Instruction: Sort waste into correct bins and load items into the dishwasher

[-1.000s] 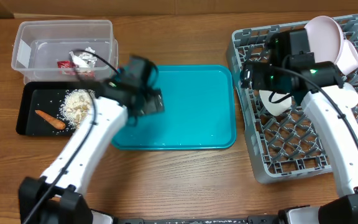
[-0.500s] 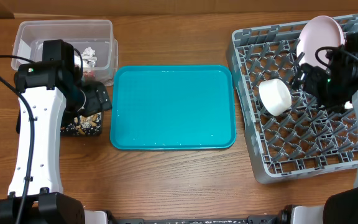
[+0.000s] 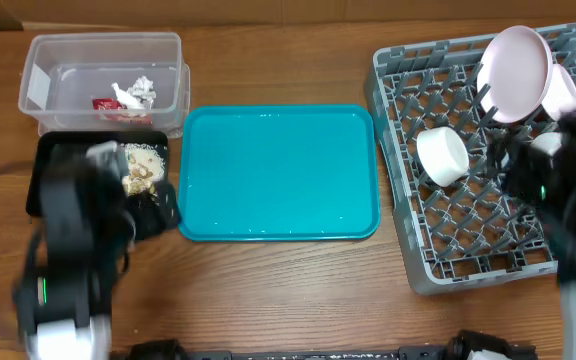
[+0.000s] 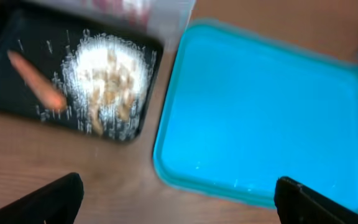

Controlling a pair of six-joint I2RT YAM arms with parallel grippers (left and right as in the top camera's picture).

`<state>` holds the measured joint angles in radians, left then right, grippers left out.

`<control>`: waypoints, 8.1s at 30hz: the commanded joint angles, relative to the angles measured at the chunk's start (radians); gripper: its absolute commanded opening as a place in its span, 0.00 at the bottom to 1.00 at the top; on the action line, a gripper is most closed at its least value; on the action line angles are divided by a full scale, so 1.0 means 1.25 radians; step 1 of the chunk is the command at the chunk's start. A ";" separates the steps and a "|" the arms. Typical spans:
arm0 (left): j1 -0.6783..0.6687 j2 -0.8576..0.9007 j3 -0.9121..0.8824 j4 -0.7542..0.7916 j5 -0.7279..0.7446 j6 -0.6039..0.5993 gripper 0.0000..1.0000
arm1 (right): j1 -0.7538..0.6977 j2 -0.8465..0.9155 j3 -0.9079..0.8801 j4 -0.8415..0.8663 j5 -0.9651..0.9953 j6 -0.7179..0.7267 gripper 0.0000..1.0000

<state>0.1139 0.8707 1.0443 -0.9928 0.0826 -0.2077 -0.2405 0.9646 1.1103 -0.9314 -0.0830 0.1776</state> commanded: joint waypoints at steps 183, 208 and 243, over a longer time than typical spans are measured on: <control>-0.028 -0.693 -0.832 0.734 -0.037 0.167 1.00 | 0.255 -0.770 -0.882 0.689 -0.040 -0.161 1.00; -0.028 -0.693 -0.832 0.734 -0.037 0.166 1.00 | 0.250 -0.770 -0.882 0.689 -0.040 -0.161 1.00; -0.028 -0.693 -0.832 0.734 -0.037 0.167 1.00 | 0.233 -0.769 -0.882 0.689 -0.040 -0.161 1.00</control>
<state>0.0845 0.0132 0.0090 -0.0750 0.0330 -0.0185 0.0528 0.0128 0.0185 -0.0761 -0.1265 -0.0082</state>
